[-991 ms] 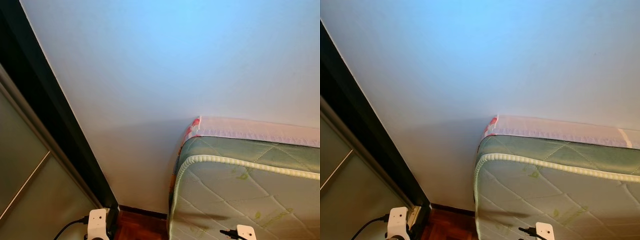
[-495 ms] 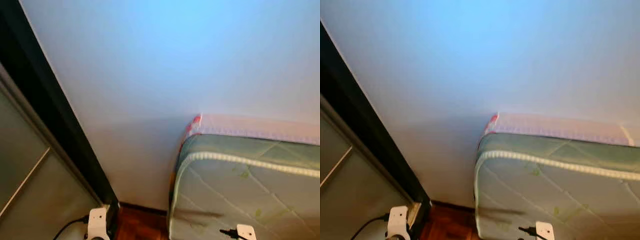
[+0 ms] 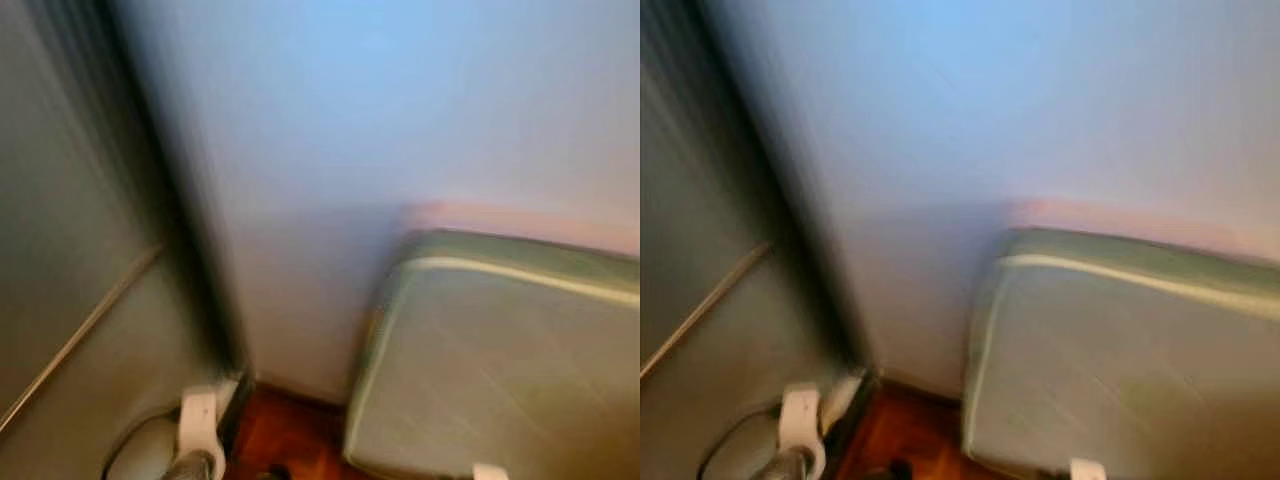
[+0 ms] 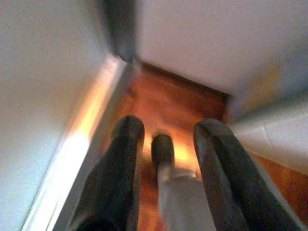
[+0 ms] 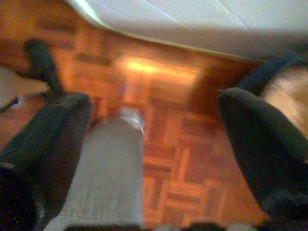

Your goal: Clean up the room

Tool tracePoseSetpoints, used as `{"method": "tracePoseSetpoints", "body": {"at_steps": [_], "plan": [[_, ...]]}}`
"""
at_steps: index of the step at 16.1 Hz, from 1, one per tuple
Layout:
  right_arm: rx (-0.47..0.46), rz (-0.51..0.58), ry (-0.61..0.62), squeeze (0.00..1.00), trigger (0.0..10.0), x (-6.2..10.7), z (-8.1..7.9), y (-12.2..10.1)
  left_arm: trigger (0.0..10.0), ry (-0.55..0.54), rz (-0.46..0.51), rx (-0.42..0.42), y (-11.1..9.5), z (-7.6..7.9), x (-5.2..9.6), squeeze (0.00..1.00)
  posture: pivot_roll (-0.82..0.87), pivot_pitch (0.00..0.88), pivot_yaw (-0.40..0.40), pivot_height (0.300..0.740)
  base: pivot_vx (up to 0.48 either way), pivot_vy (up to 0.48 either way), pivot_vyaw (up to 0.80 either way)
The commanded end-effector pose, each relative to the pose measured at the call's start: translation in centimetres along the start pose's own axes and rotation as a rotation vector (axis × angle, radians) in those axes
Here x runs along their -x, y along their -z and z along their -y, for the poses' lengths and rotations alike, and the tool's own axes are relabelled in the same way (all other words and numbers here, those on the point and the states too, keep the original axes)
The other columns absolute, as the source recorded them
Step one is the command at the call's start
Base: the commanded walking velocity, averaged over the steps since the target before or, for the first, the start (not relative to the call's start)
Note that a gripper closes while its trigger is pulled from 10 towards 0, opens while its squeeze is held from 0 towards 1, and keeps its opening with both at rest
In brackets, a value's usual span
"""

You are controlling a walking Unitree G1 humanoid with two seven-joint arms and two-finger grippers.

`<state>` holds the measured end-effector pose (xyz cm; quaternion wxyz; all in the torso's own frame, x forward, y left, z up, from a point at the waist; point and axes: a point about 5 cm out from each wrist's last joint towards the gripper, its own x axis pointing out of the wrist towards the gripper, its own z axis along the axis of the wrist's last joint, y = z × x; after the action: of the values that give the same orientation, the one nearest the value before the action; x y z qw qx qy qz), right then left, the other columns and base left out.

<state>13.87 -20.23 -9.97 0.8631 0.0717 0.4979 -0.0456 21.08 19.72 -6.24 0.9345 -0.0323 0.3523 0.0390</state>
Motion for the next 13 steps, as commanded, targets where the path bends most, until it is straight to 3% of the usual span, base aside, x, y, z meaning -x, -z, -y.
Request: {"method": "tracePoseSetpoints", "body": {"at_steps": [1,13], "plan": [[0.042,0.069,-0.039,0.0,10.0,-0.51,0.0,-4.41,10.0,-0.016,-0.209,-0.041,1.72,-1.22,0.2,0.0,-0.02,0.0,-0.009,0.74,-0.247,0.0,0.0],[0.021,0.079,-0.032,0.0,10.0,-0.49,0.07,-4.39,10.0,-0.015,-0.204,-0.027,1.77,-1.17,0.22,0.0,-0.02,0.0,-0.01,0.74,0.0,0.0,0.0]]}}
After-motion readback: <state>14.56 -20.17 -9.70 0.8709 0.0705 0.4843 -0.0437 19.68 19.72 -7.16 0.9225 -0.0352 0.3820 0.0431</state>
